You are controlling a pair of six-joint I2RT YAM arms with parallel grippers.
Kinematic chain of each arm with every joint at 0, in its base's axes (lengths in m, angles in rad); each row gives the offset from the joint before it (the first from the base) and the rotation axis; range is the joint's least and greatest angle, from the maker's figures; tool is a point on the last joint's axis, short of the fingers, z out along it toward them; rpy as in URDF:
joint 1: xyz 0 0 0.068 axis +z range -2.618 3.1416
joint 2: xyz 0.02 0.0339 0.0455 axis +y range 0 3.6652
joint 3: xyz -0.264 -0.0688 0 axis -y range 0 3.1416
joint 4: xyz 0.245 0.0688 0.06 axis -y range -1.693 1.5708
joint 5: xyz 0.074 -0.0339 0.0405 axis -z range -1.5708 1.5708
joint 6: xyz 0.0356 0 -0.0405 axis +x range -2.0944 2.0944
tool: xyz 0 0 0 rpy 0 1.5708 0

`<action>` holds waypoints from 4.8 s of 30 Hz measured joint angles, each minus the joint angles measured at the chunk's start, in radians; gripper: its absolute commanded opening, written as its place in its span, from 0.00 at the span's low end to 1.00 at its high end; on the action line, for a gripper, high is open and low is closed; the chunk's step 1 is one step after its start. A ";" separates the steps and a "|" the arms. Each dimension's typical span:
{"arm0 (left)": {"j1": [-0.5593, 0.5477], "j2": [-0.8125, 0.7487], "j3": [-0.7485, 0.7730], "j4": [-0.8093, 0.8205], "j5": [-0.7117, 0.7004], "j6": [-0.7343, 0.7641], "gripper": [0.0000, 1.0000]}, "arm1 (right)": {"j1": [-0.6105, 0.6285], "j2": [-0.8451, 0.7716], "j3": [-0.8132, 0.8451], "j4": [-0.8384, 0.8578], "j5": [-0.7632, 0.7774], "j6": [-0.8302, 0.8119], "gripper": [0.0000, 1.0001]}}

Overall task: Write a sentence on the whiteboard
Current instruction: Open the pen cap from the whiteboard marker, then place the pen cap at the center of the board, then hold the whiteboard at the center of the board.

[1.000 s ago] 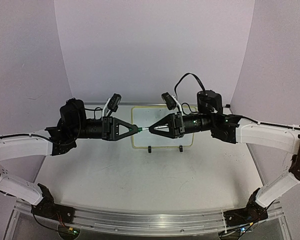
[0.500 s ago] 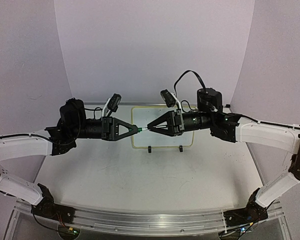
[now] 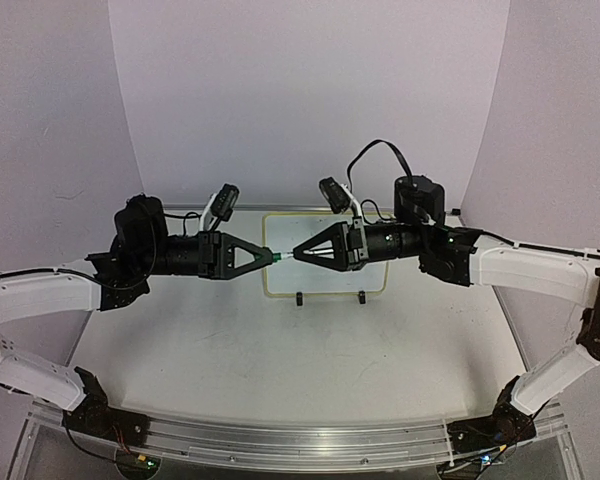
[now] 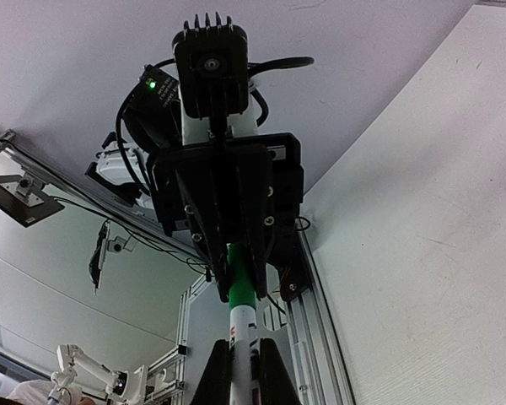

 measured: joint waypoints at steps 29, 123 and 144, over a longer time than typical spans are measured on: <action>0.134 -0.047 -0.020 -0.532 -0.287 0.159 0.00 | -0.118 -0.274 -0.115 -0.331 0.193 -0.184 0.00; 0.315 0.656 0.723 -0.833 -0.092 0.902 0.39 | -0.034 -0.162 -0.269 -0.064 0.534 -0.065 0.00; 0.316 0.703 0.733 -0.831 0.007 0.942 0.17 | -0.034 -0.120 -0.260 -0.056 0.516 -0.079 0.00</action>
